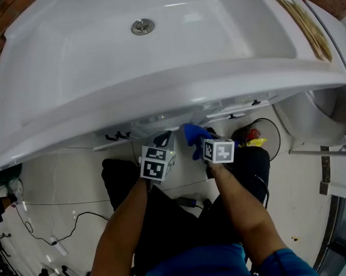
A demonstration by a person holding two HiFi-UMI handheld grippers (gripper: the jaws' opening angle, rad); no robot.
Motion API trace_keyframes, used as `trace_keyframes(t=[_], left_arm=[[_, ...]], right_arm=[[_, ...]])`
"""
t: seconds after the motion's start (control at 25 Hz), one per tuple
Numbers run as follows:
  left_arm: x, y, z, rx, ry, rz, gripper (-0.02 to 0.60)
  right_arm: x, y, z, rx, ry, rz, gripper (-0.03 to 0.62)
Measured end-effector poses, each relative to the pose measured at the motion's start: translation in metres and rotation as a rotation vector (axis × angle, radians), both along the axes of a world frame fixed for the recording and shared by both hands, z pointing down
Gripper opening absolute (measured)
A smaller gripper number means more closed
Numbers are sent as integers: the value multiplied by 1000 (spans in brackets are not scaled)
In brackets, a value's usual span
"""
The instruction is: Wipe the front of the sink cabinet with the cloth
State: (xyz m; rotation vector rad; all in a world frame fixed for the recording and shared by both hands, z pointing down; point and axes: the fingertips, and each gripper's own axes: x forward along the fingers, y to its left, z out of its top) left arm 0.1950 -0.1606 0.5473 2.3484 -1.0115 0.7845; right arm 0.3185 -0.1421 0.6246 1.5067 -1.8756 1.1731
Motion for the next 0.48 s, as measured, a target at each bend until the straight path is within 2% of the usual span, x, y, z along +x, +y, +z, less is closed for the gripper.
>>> trace_keyframes(t=[0.16,0.32,0.48], left_arm=[[2,11,-43,86,52,-58,6],[11,26,-108,235,108,-74,6],[8,51,-176,379,131,-68,6]], right_arm=[[-5,4,-78,257,16,-43,58],[-9,18,-175,513,18,-41,58],[-12,42,-275,721,27,-55,58]])
